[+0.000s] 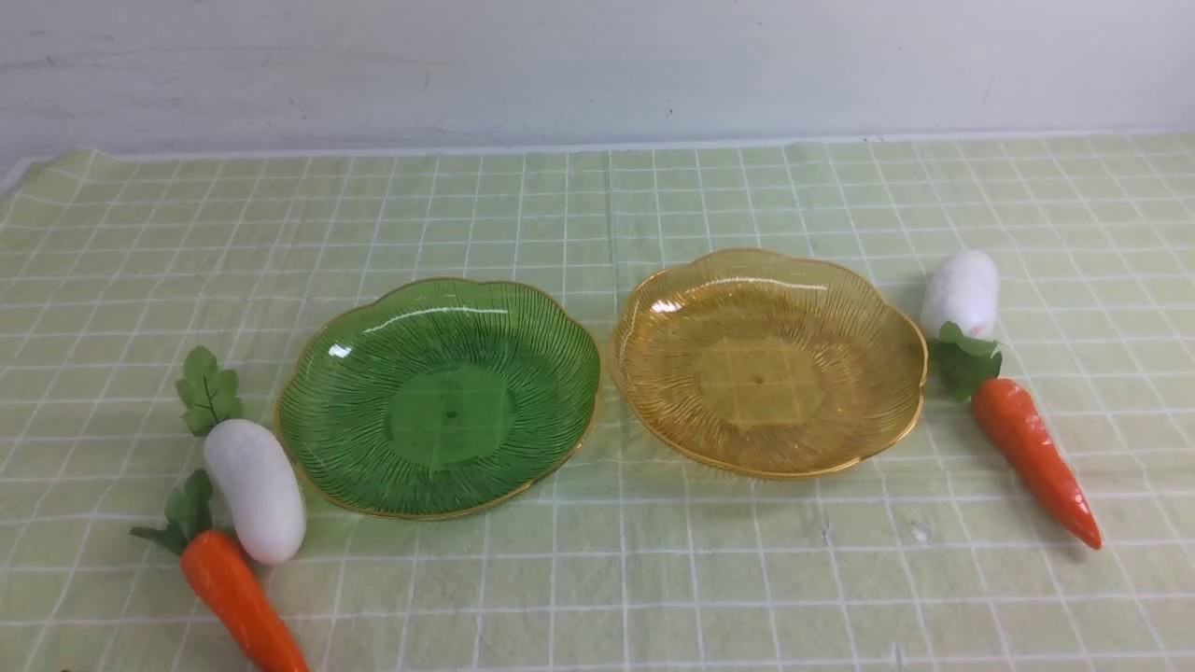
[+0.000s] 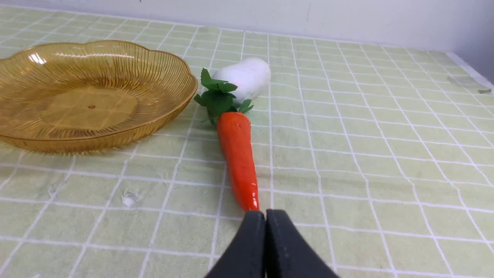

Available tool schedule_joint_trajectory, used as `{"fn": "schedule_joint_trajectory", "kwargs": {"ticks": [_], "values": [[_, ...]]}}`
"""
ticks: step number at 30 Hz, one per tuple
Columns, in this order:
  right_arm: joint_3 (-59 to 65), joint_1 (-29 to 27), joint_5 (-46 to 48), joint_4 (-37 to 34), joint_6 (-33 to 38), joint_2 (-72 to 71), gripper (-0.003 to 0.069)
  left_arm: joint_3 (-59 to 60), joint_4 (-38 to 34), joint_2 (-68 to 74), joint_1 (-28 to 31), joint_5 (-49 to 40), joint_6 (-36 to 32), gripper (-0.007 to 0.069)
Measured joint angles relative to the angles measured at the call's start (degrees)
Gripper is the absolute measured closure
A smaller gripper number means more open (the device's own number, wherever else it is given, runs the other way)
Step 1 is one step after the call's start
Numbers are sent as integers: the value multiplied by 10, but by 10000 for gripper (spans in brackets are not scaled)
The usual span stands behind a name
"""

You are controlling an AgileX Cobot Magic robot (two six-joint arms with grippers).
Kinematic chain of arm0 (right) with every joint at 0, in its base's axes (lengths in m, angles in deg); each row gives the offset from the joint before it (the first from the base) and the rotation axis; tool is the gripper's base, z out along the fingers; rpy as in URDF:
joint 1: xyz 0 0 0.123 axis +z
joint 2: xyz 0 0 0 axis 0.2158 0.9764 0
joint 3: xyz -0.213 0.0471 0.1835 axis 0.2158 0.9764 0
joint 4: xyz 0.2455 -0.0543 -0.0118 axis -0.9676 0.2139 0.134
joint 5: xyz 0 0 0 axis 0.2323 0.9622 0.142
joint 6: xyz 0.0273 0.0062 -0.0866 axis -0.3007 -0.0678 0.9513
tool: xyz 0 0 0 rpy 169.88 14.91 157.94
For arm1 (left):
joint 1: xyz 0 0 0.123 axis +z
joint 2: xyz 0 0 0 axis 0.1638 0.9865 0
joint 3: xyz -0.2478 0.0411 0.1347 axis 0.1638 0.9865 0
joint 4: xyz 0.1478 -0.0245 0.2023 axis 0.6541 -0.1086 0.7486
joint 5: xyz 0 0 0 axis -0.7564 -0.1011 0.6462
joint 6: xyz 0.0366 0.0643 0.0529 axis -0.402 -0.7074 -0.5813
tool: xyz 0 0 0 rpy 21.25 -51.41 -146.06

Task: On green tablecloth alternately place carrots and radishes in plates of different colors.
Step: 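Pick up the carrot and put it on the nearest plate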

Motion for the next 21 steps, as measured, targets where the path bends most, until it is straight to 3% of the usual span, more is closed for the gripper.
{"fn": "schedule_joint_trajectory", "kwargs": {"ticks": [16, 21], "values": [[0, 0, 0, 0, 0, 0, 673, 0, -1, 0, 0, 2, -2, 632], [0, 0, 0, 0, 0, 0, 673, 0, -66, 0, 0, 51, 38, 632]]}}
